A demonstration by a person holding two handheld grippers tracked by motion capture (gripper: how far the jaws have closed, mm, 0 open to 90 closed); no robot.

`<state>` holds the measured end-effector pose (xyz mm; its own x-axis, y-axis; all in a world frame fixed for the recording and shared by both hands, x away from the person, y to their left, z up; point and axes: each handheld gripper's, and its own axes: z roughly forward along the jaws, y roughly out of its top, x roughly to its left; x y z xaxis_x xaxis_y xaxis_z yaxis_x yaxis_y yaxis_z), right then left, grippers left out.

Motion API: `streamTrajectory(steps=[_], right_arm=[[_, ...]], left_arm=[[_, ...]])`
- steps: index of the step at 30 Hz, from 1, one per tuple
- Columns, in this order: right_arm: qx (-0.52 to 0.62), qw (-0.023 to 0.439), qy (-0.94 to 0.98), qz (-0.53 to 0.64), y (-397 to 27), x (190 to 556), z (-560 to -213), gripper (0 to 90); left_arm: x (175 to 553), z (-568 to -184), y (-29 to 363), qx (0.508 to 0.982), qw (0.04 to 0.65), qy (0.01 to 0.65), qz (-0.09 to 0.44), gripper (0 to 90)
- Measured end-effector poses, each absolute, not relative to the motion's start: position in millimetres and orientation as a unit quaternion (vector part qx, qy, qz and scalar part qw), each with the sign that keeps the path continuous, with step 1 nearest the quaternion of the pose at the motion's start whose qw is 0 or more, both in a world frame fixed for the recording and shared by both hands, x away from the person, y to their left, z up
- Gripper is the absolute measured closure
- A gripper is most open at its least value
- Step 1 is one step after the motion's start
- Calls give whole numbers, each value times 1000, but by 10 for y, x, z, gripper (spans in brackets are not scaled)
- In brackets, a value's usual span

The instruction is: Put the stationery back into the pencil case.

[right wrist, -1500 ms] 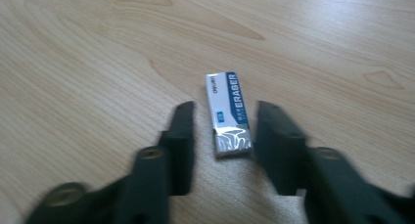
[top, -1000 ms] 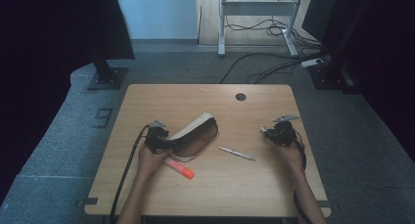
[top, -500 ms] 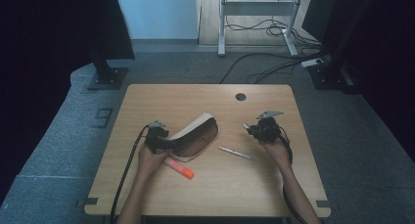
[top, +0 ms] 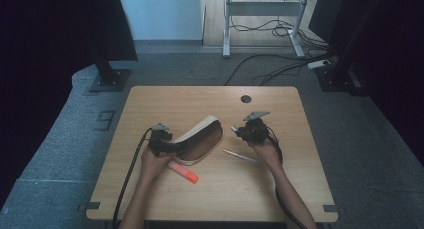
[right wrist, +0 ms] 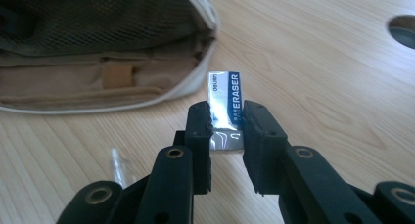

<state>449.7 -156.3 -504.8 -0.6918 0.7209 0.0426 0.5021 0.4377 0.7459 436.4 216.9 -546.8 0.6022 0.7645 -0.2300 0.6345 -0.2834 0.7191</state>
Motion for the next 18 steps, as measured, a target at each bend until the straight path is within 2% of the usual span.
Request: streamTrajectory(steps=[18], right_arm=[[333, 126, 860, 366, -986, 4627, -5179, 724]], left_arm=[[4364, -5468, 2169, 797, 408, 438, 80, 145]])
